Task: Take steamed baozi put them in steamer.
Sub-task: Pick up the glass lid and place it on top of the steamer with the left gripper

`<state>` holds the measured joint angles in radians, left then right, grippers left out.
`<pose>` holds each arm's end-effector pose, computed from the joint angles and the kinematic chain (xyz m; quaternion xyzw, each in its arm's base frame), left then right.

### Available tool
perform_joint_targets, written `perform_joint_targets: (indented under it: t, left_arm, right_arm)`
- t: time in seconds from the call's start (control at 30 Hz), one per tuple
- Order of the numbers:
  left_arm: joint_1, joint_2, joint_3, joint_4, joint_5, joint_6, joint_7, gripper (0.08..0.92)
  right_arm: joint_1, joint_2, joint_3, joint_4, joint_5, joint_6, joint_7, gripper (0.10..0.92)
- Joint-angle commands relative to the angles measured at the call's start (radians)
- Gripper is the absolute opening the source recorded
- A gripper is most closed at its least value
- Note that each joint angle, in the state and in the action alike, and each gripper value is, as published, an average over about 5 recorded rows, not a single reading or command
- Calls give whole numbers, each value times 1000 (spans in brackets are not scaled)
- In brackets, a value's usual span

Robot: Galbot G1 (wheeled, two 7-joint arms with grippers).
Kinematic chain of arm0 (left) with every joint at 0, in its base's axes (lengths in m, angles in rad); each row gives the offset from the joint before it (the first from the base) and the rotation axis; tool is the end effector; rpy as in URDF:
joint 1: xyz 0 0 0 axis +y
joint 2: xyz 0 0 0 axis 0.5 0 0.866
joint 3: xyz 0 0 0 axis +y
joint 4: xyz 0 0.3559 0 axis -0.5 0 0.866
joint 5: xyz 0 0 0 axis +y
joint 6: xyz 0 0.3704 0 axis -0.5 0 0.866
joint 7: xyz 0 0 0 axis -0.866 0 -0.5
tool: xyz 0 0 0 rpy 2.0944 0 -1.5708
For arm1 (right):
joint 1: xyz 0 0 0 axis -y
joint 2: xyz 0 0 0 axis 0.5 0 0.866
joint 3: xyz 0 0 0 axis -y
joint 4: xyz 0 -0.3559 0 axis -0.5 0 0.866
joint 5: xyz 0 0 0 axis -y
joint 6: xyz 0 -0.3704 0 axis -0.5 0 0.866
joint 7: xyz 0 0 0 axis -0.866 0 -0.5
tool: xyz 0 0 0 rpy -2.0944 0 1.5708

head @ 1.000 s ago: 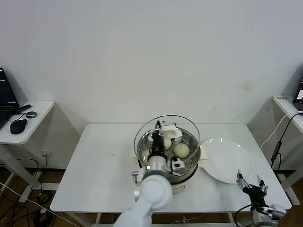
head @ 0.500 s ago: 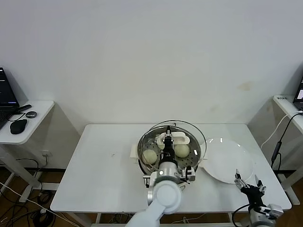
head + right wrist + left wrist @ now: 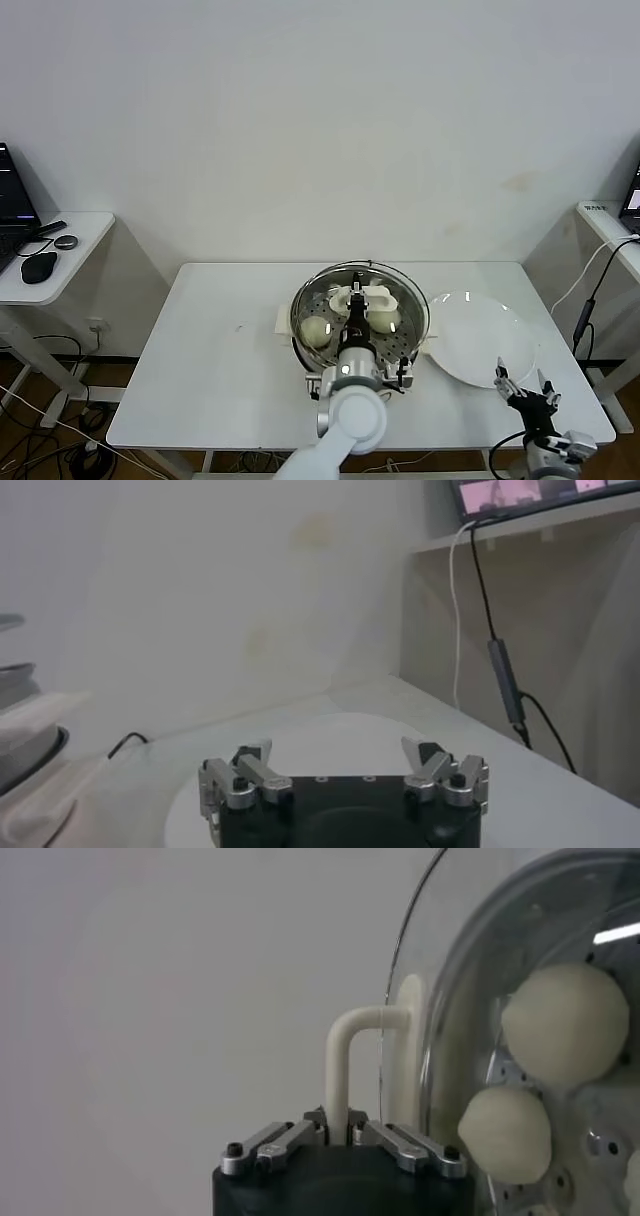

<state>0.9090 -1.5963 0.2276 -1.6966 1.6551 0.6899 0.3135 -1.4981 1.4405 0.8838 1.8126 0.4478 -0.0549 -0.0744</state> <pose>0.3077 -0.2586 -0.2630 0.0308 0.7179 0.6953 0.0135 0.1946 -0.1604 -0.3703 -0.1236 -0.9834 -0.1066 0.0791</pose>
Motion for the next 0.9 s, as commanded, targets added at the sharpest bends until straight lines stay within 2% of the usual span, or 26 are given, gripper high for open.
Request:
perform_joint_targets:
  t: [0.03,0.9]
  left_arm:
    - [-3,-2,-3,31,37,1,25,170]
    - [3,-3,-21,38,-2,-1,25,170]
  right_arm:
    - [2,5,-3,-1,-2,2,0,823]
    - [5,6,-13,-7,-6,5,0,823]
